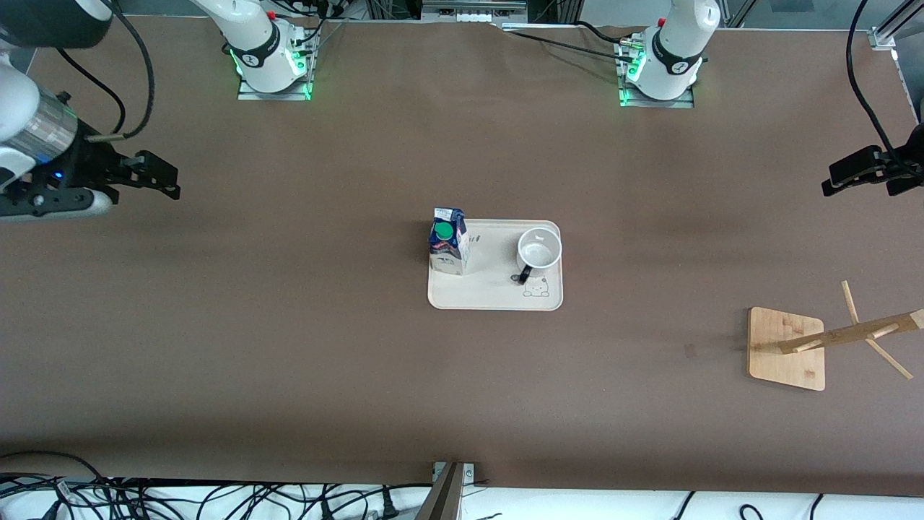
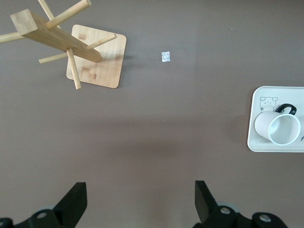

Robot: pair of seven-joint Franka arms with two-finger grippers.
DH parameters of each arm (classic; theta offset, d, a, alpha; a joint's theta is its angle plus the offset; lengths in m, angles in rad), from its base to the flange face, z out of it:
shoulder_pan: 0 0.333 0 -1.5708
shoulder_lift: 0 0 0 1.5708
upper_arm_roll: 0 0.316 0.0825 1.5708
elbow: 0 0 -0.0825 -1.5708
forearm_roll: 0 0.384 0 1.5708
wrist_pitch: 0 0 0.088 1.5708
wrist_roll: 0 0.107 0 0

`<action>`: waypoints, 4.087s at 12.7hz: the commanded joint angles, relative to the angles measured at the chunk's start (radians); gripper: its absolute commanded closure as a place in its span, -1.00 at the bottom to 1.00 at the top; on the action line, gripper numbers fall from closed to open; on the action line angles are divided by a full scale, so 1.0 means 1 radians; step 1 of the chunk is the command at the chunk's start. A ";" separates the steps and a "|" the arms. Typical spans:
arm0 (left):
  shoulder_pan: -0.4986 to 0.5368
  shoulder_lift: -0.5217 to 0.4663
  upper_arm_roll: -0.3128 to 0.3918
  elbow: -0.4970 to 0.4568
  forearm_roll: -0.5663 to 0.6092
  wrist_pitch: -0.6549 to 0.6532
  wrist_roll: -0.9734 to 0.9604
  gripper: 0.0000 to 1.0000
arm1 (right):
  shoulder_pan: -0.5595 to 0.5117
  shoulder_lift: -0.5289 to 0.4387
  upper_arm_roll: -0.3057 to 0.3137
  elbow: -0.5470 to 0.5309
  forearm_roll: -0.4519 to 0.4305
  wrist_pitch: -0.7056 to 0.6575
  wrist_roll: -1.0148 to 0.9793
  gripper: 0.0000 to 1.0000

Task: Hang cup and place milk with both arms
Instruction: 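Move the right gripper from rest toward the milk carton on the tray, then grasp the blue milk carton with the right gripper, then carry the carton with the right gripper while the left gripper reaches the mug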

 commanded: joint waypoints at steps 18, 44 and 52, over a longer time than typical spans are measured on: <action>-0.009 -0.008 -0.003 0.003 -0.003 -0.009 0.023 -1.00 | 0.613 0.495 0.031 0.175 0.065 0.480 1.071 -1.00; -0.363 0.390 -0.176 0.024 -0.122 0.202 -0.049 -1.00 | 0.366 0.262 -0.378 -0.154 0.215 0.238 -0.046 0.00; -0.553 0.538 -0.175 -0.009 -0.119 0.399 -0.199 -1.00 | 0.364 0.282 -0.377 -0.193 0.215 0.347 -0.043 -1.00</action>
